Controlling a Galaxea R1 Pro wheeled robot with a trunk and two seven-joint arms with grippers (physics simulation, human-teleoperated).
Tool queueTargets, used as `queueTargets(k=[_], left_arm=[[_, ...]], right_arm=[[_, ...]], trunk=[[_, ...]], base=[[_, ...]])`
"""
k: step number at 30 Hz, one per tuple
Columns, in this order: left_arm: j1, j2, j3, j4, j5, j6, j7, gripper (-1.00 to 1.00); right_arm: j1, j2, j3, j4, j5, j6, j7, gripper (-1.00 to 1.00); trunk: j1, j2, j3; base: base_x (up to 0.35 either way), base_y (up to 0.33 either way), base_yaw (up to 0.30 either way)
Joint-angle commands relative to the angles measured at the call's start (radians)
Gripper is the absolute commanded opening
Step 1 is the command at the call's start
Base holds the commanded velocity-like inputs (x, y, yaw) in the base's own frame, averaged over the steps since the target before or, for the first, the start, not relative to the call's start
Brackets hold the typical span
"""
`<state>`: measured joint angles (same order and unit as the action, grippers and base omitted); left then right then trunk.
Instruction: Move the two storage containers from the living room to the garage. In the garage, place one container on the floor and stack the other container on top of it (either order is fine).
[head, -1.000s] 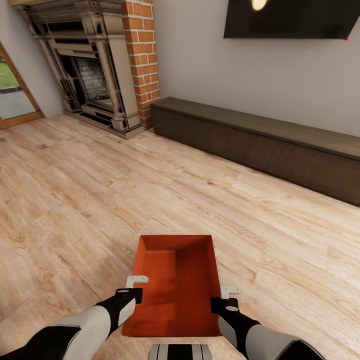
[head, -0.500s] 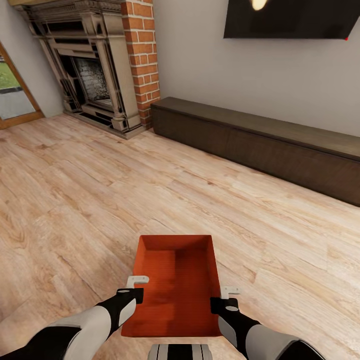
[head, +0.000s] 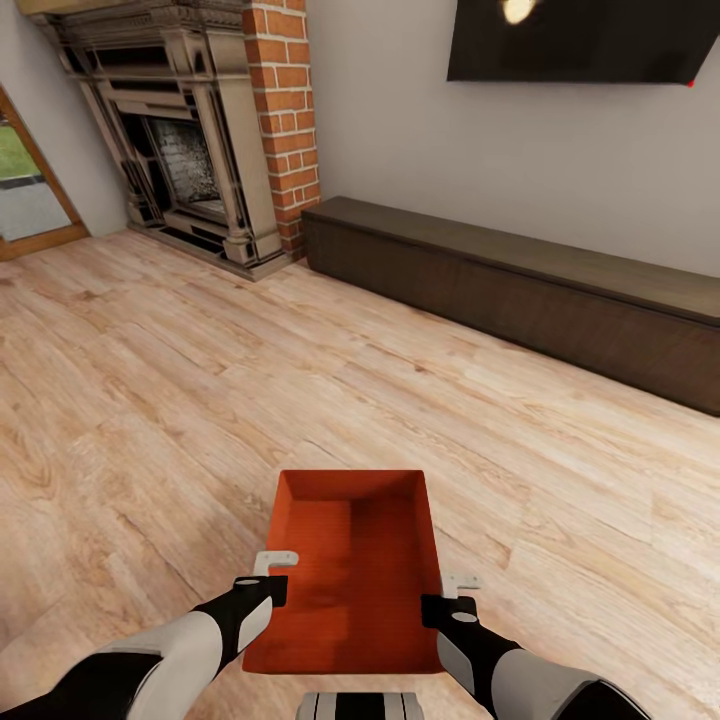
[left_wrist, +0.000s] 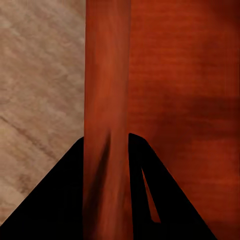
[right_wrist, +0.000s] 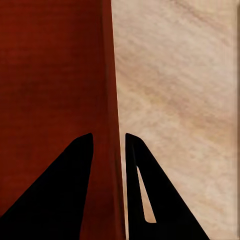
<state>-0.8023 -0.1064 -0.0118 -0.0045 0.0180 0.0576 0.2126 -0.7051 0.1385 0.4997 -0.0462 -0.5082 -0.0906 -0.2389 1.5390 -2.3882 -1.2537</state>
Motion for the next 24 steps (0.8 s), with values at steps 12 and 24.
queueTargets(k=[12,24], left_arm=[[0.000,0.002,-0.007,0.000,0.001,0.005,0.031,-1.00],[0.000,0.002,-0.007,0.000,0.002,0.004,0.031,-1.00]], right_arm=[[-0.001,0.000,-0.004,0.002,-0.012,-0.008,-0.011,-1.00],[-0.001,0.000,-0.004,0.002,-0.012,-0.008,-0.011,-1.00]], trunk=[[-0.046,0.084,0.037],[-0.092,0.168,0.075]], base=[[0.000,0.000,0.000],[0.000,0.000,0.000]])
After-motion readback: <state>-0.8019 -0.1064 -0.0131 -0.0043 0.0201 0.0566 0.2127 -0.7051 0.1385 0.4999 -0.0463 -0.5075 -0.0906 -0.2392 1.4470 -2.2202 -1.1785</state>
